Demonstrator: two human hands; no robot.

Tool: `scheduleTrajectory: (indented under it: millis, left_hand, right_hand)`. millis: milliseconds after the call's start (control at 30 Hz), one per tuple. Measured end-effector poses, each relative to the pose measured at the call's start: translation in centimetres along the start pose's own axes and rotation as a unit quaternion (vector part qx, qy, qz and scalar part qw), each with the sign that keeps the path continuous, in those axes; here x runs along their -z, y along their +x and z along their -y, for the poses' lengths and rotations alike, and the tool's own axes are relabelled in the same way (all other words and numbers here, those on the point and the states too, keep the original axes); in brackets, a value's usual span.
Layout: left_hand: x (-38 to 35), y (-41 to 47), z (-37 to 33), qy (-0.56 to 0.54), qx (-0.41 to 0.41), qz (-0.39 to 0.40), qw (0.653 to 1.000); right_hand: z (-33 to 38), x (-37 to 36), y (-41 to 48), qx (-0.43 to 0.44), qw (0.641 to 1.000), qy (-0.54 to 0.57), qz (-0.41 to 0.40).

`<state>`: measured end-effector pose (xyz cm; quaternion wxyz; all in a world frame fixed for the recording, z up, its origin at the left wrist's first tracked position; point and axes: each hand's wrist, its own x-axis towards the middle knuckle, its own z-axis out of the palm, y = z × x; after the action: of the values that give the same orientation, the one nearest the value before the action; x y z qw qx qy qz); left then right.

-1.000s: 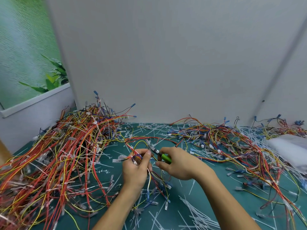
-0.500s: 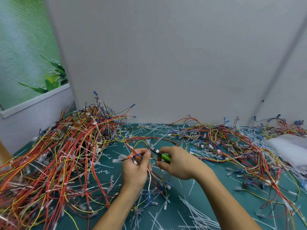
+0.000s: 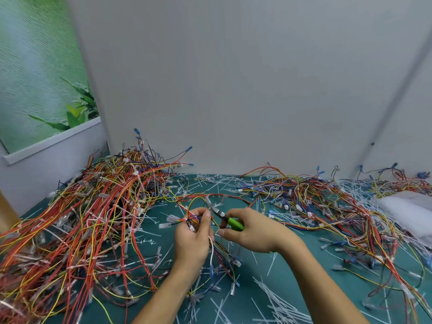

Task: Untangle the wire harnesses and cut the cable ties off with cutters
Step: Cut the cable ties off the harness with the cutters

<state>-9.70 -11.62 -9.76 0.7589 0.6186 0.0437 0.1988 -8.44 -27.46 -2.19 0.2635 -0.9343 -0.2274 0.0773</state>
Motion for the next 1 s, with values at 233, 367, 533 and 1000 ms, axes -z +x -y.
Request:
scheduleTrajectory:
  millis: [233,367,533,1000]
  left_hand:
    - [0.2,0.0,0.0,0.009,0.005,-0.004,1.000]
    - [0.3,0.1,-0.1,0.017,0.003,0.004,1.000]
    - [-0.2,-0.4,-0.5,0.042,-0.016,0.056,0.997]
    - [0.7,-0.3,-2.2,-0.244,0.134,0.109,0.954]
  right_hand:
    - [0.1,-0.2,0.1,-0.003,1.000,-0.006,-0.018]
    - [0.2,-0.4,0.3,0.000,1.000,0.003,-0.030]
    - [0.4,0.2,0.4,-0.030,0.980,0.183,-0.077]
    - [-6.4,2.5,0.7,-0.221,0.973,-0.053,-0.031]
